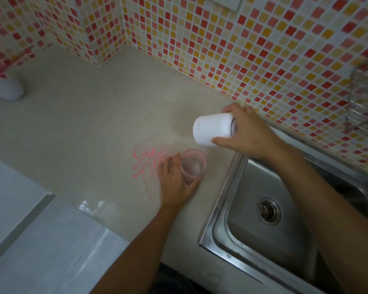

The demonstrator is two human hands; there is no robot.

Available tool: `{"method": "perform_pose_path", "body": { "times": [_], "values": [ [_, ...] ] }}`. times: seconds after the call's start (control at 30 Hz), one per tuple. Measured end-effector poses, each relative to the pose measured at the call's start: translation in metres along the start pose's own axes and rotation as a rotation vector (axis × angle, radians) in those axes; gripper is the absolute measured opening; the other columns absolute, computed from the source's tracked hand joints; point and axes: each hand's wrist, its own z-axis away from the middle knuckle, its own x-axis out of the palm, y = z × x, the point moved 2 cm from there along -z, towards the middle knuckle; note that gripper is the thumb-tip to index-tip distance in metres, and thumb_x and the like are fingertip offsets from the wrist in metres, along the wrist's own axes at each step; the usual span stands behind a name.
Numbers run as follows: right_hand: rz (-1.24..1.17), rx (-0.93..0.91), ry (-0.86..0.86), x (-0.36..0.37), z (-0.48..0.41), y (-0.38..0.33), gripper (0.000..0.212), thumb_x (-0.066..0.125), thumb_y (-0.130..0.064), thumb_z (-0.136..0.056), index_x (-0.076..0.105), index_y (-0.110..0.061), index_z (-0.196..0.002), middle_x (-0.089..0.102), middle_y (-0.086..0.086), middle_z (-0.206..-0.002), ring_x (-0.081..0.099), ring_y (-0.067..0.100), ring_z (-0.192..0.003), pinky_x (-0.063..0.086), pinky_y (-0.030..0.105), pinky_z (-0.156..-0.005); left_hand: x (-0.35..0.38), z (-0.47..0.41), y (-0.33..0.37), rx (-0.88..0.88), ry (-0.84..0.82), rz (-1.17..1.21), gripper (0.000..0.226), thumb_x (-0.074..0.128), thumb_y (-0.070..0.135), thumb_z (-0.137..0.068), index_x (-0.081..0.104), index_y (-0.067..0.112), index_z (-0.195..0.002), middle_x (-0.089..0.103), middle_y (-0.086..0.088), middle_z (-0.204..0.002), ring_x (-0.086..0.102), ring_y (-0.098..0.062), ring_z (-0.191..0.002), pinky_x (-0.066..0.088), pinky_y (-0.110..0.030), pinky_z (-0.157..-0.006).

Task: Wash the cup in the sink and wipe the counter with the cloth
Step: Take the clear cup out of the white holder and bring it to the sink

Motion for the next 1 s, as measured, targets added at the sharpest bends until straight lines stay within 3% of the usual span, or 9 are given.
{"method": "perform_pose_path", "body": {
  "times": [0.07,0.17,0.27,0.33,0.4,0.6,0.77,0.9,1.0],
  "values": [
    [-0.181,0.123,0.052,0.014,0.001,0.025,0.064,0.079,-0.046,-0.070,0.044,-0.025,-0.120,0.052,0.002,-0.115,0.057,0.020,-0.096,0.053,0.034,-0.076,-0.001,0.000,0.001,-0.004,0.016,0.014,0.085,0.077,0.055,-0.066,0.042,0.012,-0.131,0.051,-0.007,-0.130,0.038,-0.029,-0.124,0.030,-0.056,-0.109],
    [-0.465,0.323,0.135,0.048,0.006,0.060,0.058,0.076,-0.049,-0.074,0.050,-0.021,-0.118,0.058,0.000,-0.111,0.059,0.017,-0.093,0.048,0.026,-0.069,-0.001,0.001,0.001,-0.007,0.029,0.041,0.083,0.076,0.056,-0.065,0.040,0.017,-0.129,0.051,-0.007,-0.128,0.036,-0.027,-0.125,0.028,-0.053,-0.111],
    [-0.738,0.482,0.202,0.086,0.010,0.089,0.072,0.080,-0.049,-0.067,0.053,-0.018,-0.125,0.062,0.002,-0.119,0.063,0.014,-0.096,0.052,0.026,-0.072,-0.001,0.002,0.002,-0.012,0.047,0.043,0.081,0.068,0.058,-0.066,0.035,0.018,-0.128,0.052,-0.012,-0.128,0.035,-0.028,-0.126,0.030,-0.051,-0.112],
    [-0.833,0.517,0.207,0.106,0.013,0.099,0.086,0.083,-0.051,-0.055,0.052,-0.019,-0.129,0.062,0.002,-0.121,0.064,0.016,-0.100,0.057,0.038,-0.082,-0.002,0.002,0.003,-0.019,0.055,0.052,0.080,0.065,0.058,-0.067,0.032,0.019,-0.128,0.052,-0.015,-0.129,0.033,-0.027,-0.125,0.031,-0.051,-0.111],
    [-0.856,0.482,0.209,0.121,0.016,0.102,0.085,0.084,-0.048,-0.053,0.053,-0.022,-0.127,0.063,0.000,-0.119,0.065,0.018,-0.102,0.057,0.042,-0.085,-0.002,0.002,0.004,-0.014,0.068,0.048,0.080,0.067,0.057,-0.067,0.031,0.019,-0.128,0.052,-0.016,-0.129,0.033,-0.027,-0.124,0.031,-0.050,-0.111],
    [-0.825,0.402,0.240,0.153,0.025,0.101,0.089,0.085,-0.039,-0.052,0.041,-0.028,-0.129,0.058,-0.005,-0.127,0.059,0.013,-0.112,0.053,0.034,-0.090,-0.003,0.002,0.006,-0.022,0.084,0.044,0.080,0.065,0.059,-0.065,0.030,0.020,-0.127,0.053,-0.018,-0.127,0.031,-0.025,-0.122,0.032,-0.048,-0.109],
    [-0.795,0.380,0.294,0.167,0.028,0.096,0.086,0.088,-0.023,-0.061,0.041,-0.022,-0.133,0.059,-0.005,-0.126,0.057,0.008,-0.113,0.045,0.020,-0.092,-0.001,0.002,0.005,-0.037,0.076,0.044,0.082,0.064,0.061,-0.065,0.031,0.018,-0.127,0.054,-0.020,-0.127,0.032,-0.026,-0.122,0.035,-0.053,-0.108],
    [-0.763,0.343,0.301,0.168,0.027,0.094,0.093,0.083,-0.044,-0.054,0.041,-0.025,-0.135,0.057,-0.007,-0.129,0.056,0.008,-0.116,0.046,0.028,-0.098,0.001,0.003,0.003,-0.055,0.060,0.038,0.084,0.062,0.063,-0.066,0.032,0.016,-0.128,0.052,-0.021,-0.128,0.034,-0.029,-0.124,0.035,-0.054,-0.108],
    [-0.736,0.294,0.318,0.166,0.035,0.095,0.090,0.083,-0.028,-0.060,0.037,-0.030,-0.137,0.055,-0.009,-0.134,0.052,0.008,-0.123,0.044,0.037,-0.104,0.002,0.004,0.000,-0.076,0.039,0.027,0.091,0.064,0.064,-0.065,0.039,0.007,-0.130,0.051,-0.019,-0.130,0.039,-0.035,-0.127,0.035,-0.054,-0.108]
  ]
}}
